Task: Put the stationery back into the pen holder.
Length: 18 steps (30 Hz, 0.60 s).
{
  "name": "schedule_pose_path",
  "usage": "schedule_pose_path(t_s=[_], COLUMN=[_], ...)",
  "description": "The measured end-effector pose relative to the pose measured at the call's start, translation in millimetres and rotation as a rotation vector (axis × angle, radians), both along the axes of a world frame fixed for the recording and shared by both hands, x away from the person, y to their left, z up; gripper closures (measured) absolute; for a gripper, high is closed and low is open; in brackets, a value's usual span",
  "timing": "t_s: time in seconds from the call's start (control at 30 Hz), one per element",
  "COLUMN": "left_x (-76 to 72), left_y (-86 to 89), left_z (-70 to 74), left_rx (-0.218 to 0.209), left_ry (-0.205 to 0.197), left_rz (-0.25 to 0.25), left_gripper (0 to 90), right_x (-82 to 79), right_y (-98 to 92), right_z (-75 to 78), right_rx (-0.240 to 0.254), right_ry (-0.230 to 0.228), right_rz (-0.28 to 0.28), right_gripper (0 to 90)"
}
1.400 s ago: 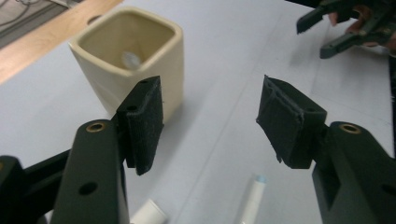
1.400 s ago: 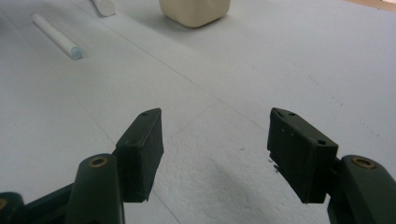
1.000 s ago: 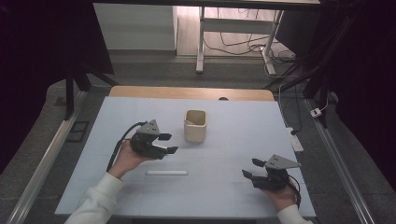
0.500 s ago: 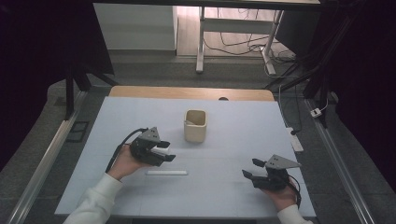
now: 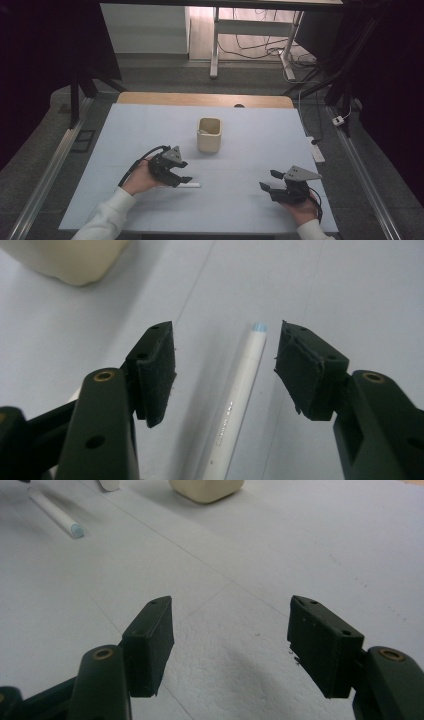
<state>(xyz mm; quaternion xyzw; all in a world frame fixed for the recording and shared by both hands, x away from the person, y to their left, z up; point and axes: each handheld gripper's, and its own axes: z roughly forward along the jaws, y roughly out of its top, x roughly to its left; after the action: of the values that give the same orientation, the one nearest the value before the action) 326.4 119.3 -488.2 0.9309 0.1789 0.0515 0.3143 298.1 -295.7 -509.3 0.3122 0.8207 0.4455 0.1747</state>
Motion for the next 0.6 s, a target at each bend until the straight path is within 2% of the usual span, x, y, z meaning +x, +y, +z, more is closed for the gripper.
schedule_pose_path(t_s=[0.3,0.43,0.6], left_x=[1.6,3.3,5.9], left_y=[-13.3,-19.1,-23.1], left_z=[-5.9,-11.5,-15.7], left_rx=[0.075,0.108,0.13], left_ry=[0.009,0.026,0.04], left_rz=[-0.044,-0.069,-0.08], left_gripper=[41.4,43.3,46.0], right_x=[0.2,0.2,0.3], right_y=[0.5,0.8,0.8], right_z=[-0.5,-0.7,-0.8], right_rx=[-0.013,-0.015,-0.017], right_ry=[0.002,0.003,0.003], right_rz=[-0.004,-0.003,-0.003], right_gripper=[34.8,34.8,34.9])
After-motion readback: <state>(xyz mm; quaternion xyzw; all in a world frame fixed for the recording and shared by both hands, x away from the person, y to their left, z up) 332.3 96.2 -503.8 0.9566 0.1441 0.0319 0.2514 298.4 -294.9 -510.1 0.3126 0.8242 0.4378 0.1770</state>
